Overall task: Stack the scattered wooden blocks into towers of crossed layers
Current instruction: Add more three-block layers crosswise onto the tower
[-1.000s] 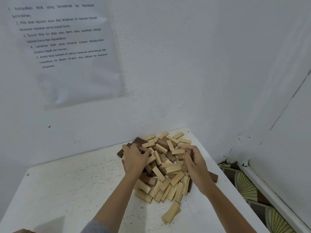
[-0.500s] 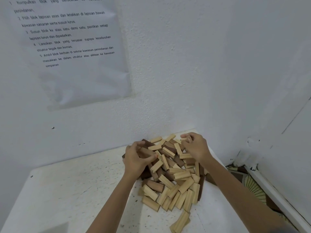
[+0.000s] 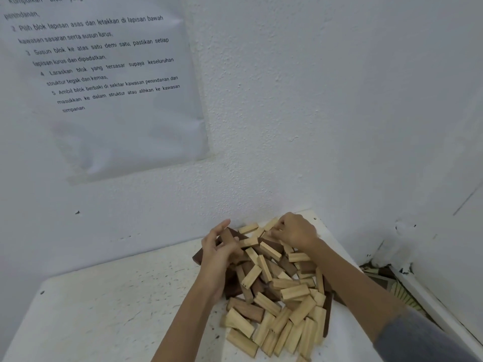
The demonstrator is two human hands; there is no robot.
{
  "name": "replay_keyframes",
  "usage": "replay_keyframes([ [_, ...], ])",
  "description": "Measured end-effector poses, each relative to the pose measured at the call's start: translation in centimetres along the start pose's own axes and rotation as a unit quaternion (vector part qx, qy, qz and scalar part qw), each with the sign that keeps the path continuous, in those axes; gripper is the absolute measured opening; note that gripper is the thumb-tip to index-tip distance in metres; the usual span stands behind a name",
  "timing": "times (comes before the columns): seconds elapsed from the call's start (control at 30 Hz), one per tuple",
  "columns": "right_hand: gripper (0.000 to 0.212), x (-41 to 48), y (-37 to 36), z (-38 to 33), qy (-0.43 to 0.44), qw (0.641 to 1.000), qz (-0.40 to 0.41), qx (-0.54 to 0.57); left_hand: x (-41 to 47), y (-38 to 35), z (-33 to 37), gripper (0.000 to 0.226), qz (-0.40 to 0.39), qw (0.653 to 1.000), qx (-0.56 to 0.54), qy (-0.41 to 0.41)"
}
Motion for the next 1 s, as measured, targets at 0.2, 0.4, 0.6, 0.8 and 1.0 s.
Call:
replay_keyframes([
  [0.2,0.018,0.0,0.3,0.3,0.014,0.995,0.044,0.085,-0.2,-0.8,-0.2,0.037,0.005,0.999,-0.048,0.026],
  [0.4,0.021,-2.0,1.7,-2.3,0.070,0.963,0.079,0.247,-1.6,-0.4,1.0,0.037,0.032,0.998,-0.054,0.029],
  [0.6,0.029,-5.8,2.0,-6.1,0.060,0.881,0.028,0.468,-3.5,0.9,2.3,0.040,0.053,0.997,-0.051,-0.020],
  [0.8,0.026,-12.5,0.6,-8.9,0.042,0.829,-0.053,0.554,-7.5,2.1,3.1,0.026,0.061,0.996,-0.055,-0.039],
  [1.0,0.031,-17.9,-2.3,-8.9,0.026,0.842,-0.095,0.531,-12.2,3.8,2.0,0.024,0.097,0.994,-0.034,-0.044],
])
Point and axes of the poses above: each hand's wrist, its own x-axis towards the middle knuckle, its own y-axis out of the back of the hand, z = x × y, the point moved 6 cm from there along x, towards the middle knuckle, and after that the axes turned 2 degrees about z, right-handed, at the moved point
